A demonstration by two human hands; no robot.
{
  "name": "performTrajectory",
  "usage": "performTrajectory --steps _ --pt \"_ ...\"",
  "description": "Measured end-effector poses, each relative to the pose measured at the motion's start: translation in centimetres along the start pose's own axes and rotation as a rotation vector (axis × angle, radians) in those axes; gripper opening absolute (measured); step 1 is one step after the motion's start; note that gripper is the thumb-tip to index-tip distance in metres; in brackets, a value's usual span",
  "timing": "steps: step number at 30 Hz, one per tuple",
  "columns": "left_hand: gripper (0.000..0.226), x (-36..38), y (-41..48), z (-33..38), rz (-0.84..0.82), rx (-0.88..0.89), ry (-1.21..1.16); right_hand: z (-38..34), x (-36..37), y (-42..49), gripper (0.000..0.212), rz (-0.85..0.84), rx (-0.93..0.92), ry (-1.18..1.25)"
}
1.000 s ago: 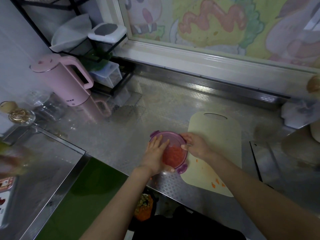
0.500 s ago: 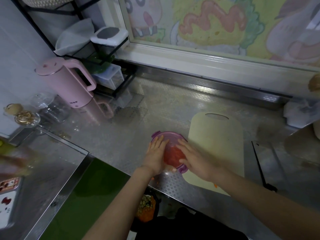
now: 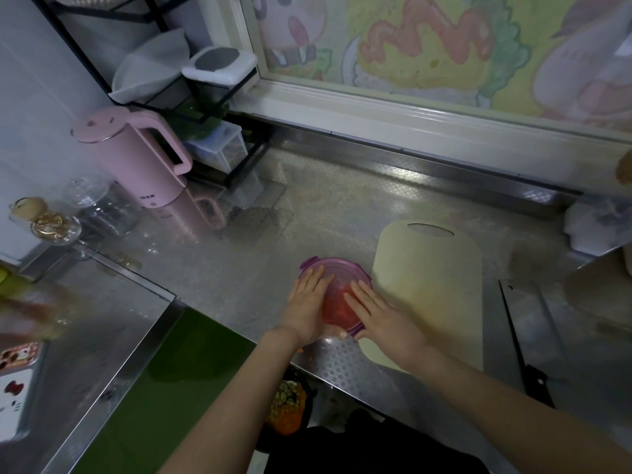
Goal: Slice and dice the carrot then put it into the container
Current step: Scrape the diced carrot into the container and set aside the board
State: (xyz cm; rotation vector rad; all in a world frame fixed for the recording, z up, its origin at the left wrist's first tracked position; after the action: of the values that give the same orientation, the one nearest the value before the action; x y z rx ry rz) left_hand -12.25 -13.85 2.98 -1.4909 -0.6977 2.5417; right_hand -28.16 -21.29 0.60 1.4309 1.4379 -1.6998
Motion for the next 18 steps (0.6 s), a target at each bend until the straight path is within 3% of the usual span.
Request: performTrajectory --steps 12,14,18 --pt "0.112 0.4 0.1 -0.3 -0.021 0.011 -0.013 -0.6 -0.2 0.1 0.082 0.072 0.012 -0.081" --pt "0.109 0.4 0.2 -0.5 -0.027 0.020 -0.034 -0.4 -0.6 0.2 0.083 0.016 0.012 -0.058" --pt "0.068 -0.5 -0.1 -0.3 0.065 0.044 -0.380 0.7 -3.5 0.0 0.080 0.013 -0.048 0.047"
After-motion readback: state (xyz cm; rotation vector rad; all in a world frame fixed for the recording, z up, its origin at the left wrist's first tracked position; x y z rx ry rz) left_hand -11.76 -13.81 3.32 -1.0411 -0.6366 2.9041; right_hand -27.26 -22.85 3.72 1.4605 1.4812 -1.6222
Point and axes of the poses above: each hand's wrist, its own y-axis towards the middle knuckle, its own x-axis out of the palm, z = x × y, the point moved 1 cm from there along y, towards the middle knuckle, and after that the axes turned 12 degrees about -z, right-handed, at the moved point
